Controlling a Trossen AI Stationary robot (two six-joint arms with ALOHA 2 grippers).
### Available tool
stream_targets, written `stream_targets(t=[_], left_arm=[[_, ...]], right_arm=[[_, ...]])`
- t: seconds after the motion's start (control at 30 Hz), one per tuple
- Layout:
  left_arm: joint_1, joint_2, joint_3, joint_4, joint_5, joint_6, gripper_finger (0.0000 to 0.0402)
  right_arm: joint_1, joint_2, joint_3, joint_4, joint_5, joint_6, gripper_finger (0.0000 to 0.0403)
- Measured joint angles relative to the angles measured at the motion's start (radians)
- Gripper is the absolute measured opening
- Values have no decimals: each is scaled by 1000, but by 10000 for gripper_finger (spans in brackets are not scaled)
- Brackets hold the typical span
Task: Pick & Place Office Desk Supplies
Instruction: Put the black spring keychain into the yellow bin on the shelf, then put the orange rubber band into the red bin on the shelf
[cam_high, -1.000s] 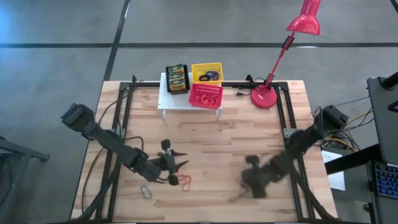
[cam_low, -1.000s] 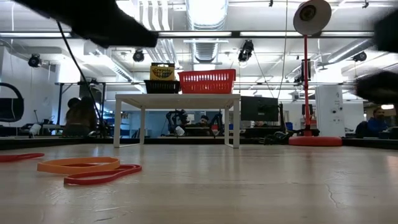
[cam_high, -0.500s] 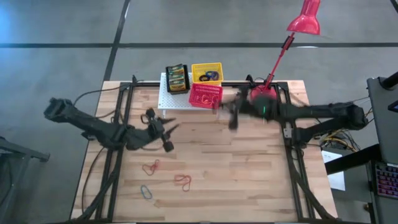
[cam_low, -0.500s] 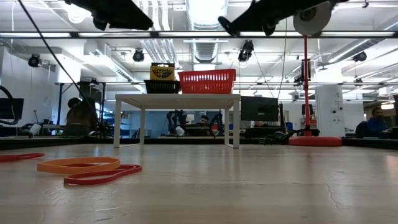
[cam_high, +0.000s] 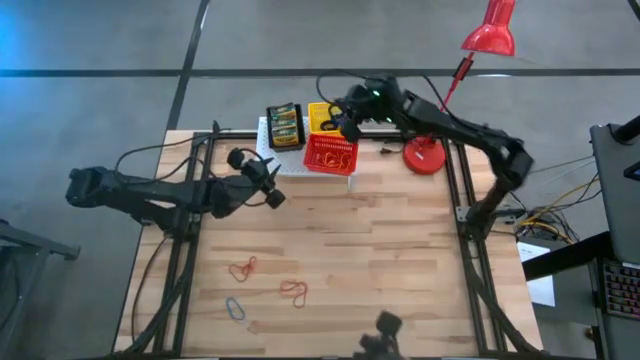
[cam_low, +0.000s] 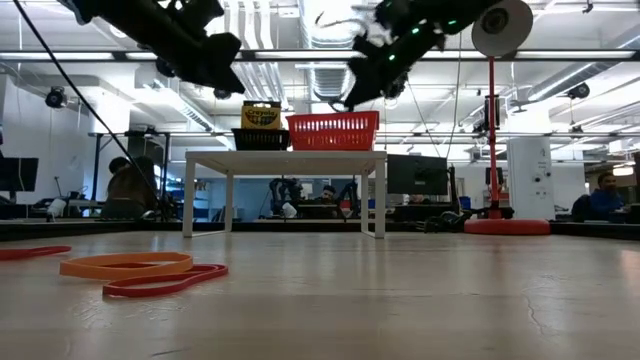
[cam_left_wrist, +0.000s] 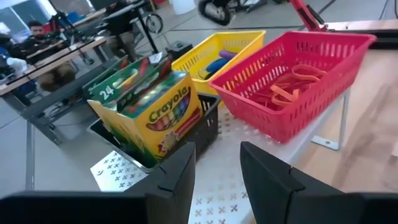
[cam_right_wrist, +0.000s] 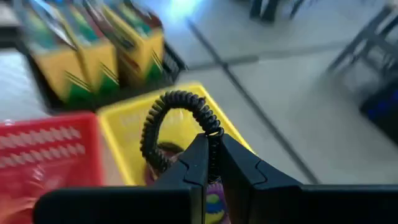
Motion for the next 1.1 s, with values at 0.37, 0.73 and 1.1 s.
stream_targets(t=[0.37,0.73,1.1], left_arm=[[-2,0,0,-138,140,-112,129],[-42,9,-17,-191,552,-188,128],[-303,165,-94,-34,640,-157,124]], right_arm=[[-53,255,291,-218,-92,-19,86],[-48,149,248,-210,-246,-12,211],[211,-202,-209,-21,-334,45,201]])
